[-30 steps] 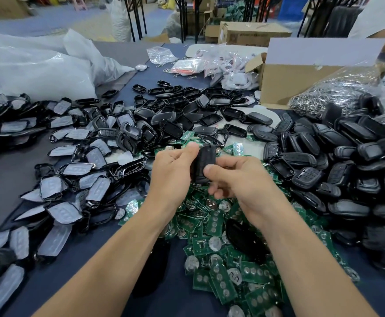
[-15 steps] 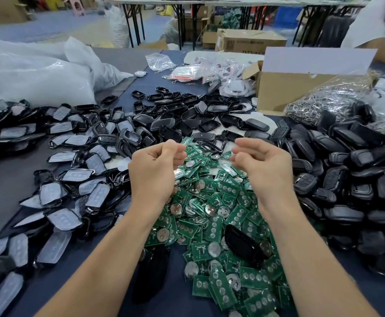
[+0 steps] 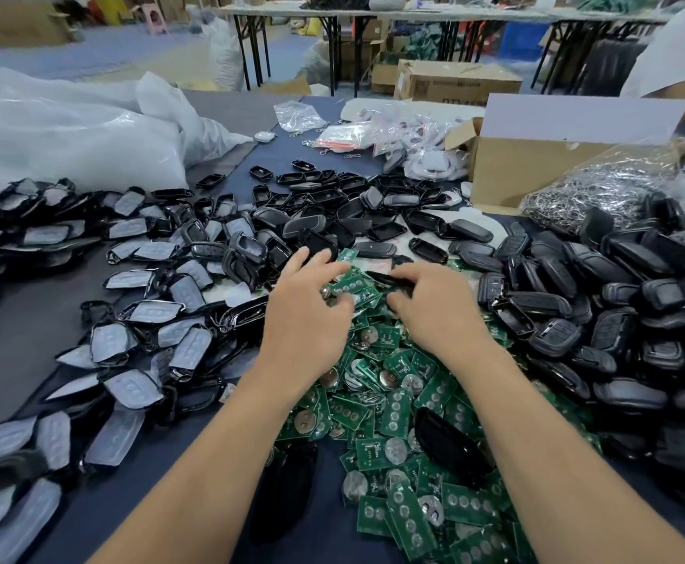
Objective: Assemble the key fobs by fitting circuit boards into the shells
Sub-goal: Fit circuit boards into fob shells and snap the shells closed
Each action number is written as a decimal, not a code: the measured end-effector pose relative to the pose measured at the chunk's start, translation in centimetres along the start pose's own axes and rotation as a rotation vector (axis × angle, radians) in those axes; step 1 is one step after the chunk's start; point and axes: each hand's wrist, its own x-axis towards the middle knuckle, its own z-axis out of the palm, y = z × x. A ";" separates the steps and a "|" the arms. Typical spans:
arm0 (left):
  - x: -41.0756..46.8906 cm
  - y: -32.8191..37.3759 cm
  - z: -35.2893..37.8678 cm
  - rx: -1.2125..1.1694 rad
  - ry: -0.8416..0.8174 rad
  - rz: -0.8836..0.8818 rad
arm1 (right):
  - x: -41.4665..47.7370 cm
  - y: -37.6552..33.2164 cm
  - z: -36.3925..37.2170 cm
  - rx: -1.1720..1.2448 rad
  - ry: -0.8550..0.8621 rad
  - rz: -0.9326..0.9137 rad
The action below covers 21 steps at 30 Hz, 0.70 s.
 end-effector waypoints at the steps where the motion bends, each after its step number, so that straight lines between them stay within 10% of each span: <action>1: 0.0 0.2 0.1 0.042 -0.041 0.010 | -0.5 0.4 -0.3 0.056 0.002 0.024; 9: -0.1 0.6 0.2 0.043 -0.033 -0.048 | -0.4 -0.4 -2.2 0.301 0.209 0.111; 17: -0.3 0.6 -0.1 0.007 0.065 0.055 | 7.1 -1.8 0.7 -0.183 -0.217 -0.025; 21: -0.5 0.6 -0.2 -0.013 0.146 0.093 | 7.9 -2.1 2.5 -0.373 -0.171 -0.071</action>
